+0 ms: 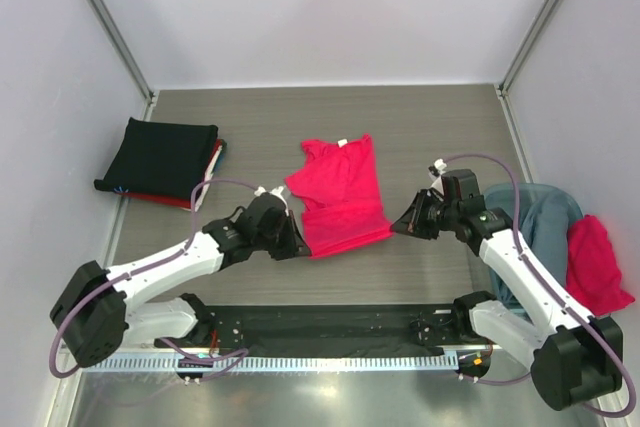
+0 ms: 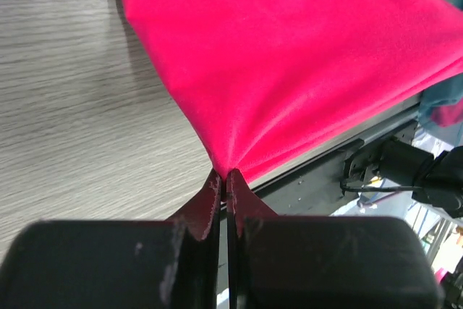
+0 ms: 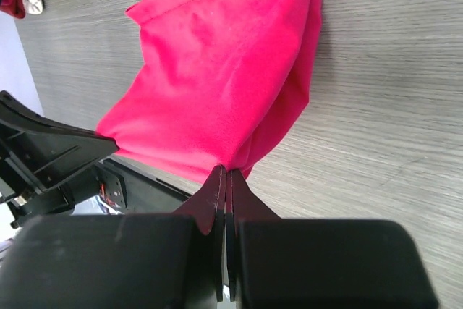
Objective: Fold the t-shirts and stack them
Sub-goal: Fold the tshirt
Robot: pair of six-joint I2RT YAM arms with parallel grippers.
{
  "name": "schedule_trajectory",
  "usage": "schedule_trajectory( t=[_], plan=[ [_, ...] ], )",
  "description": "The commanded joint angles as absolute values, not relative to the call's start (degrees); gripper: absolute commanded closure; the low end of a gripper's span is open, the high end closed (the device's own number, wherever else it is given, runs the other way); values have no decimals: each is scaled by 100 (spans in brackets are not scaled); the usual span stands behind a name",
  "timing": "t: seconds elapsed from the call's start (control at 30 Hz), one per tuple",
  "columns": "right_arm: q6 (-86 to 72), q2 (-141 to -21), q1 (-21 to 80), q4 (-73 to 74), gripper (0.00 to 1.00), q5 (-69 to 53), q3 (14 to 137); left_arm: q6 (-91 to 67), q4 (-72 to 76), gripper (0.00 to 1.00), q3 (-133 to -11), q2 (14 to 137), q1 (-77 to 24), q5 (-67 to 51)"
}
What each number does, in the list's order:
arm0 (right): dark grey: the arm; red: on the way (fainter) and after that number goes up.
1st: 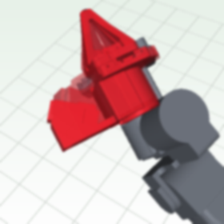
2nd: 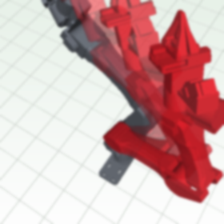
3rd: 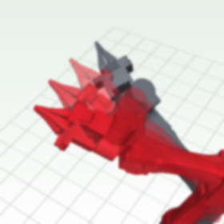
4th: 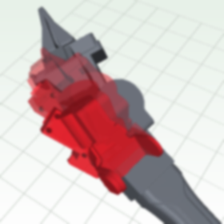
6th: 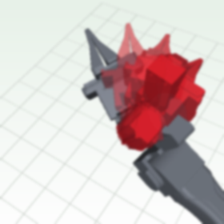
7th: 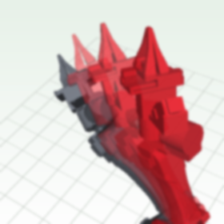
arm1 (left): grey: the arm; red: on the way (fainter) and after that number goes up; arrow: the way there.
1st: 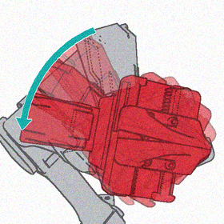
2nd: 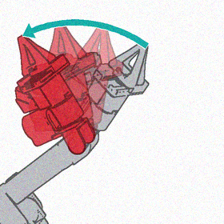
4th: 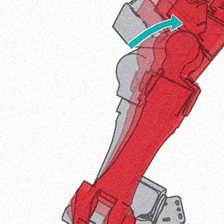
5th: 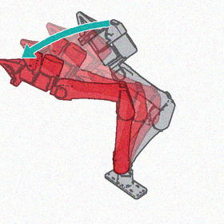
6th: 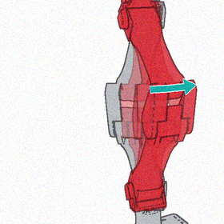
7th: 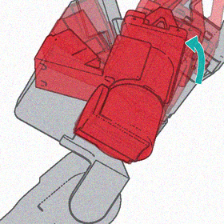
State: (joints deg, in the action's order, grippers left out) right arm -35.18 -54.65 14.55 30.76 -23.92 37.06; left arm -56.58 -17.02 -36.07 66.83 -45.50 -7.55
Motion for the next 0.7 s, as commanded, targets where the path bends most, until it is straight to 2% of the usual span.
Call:
schedule_trajectory(
  t=[0.0,0.23,0.67],
  plan=[
    [-3349,-5449,1433,3331,99,-2189,4130,-5775,-1941,100,-3717,6539,-4562,-433],
    [-3156,-6002,1424,3375,99,-1574,5026,-5432,-2513,100,-4657,6749,-4168,-438],
    [-2962,-7839,1389,3103,99,-1248,6774,-4905,-2461,99,-5826,7628,-2998,-1116]
  ],
)
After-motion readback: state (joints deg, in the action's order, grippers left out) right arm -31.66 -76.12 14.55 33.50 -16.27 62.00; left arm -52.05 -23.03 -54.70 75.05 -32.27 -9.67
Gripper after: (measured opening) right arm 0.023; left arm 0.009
